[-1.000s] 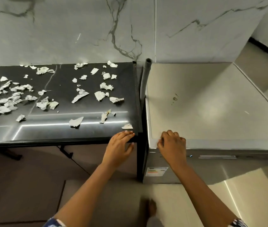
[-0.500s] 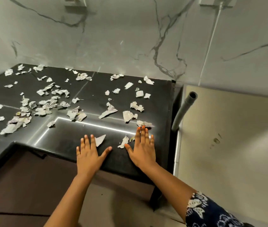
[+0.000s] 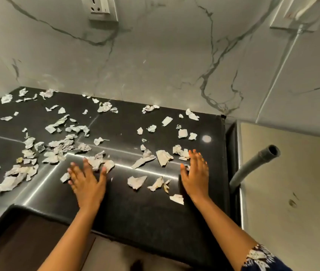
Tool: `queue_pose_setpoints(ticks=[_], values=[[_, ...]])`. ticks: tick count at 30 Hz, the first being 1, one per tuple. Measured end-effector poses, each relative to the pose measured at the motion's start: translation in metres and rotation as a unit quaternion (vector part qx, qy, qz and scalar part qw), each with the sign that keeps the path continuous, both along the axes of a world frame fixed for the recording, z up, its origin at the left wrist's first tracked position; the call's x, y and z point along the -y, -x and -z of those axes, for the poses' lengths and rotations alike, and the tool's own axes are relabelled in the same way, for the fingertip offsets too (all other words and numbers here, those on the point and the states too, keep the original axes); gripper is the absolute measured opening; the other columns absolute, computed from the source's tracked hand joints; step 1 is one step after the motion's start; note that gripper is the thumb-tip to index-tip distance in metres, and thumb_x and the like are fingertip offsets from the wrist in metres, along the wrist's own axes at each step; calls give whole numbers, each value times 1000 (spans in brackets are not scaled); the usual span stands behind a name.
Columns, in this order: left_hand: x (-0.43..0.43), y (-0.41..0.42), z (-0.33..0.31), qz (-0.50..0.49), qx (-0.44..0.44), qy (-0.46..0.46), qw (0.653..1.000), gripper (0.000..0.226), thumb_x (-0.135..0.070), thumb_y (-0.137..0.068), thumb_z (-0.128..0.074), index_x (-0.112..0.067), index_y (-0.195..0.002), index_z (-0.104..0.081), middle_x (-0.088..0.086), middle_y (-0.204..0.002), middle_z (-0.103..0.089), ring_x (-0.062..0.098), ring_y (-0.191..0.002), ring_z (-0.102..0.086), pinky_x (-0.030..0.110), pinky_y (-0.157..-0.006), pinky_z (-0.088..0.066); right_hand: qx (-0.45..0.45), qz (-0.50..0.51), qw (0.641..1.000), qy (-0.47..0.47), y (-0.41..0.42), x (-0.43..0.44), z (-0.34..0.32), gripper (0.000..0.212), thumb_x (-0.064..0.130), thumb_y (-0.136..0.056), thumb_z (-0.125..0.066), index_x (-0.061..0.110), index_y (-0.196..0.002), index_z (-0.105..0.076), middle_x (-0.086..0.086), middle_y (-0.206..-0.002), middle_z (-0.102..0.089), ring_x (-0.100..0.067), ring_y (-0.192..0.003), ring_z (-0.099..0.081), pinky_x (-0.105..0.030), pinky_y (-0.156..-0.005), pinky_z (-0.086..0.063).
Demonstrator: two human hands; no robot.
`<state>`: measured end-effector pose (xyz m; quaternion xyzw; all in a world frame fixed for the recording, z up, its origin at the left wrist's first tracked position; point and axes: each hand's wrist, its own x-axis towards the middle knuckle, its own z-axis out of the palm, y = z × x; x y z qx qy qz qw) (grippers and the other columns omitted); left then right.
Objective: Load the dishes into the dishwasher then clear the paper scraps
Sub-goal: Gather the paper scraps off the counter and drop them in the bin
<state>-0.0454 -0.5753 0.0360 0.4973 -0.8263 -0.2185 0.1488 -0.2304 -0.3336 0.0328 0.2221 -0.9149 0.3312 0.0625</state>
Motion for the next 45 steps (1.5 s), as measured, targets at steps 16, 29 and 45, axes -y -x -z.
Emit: queue_pose_setpoints(ticks=[16, 29, 45], values=[[51, 61, 2, 132, 24, -6, 991, 78, -70, -89, -19, -28, -153, -9, 11, -161, 7, 27, -147, 14, 46, -118, 6, 59, 155, 983, 82, 61, 48, -4, 54, 41, -96, -43, 12, -142, -38, -10, -151, -34, -24, -142, -23, -47, -117, -14], [71, 97, 1, 102, -95, -21, 990, 69, -65, -93, -27, -31, -152, -15, 3, -161, 4, 22, -147, 10, 50, -115, 7, 123, 69, 975, 170, 153, 99, -11, 45, 28, -96, -51, 11, -137, -44, -11, -146, -39, -26, -136, -34, -37, -113, -27], [67, 107, 3, 140, 48, 23, 989, 90, -82, -75, -3, -36, -152, -13, -9, -160, -13, 18, -148, 0, 57, -115, 3, 16, -311, 910, -275, 161, 144, -10, 59, 53, -98, -23, 28, -151, -11, 10, -158, -6, -9, -145, -1, -41, -117, 1]])
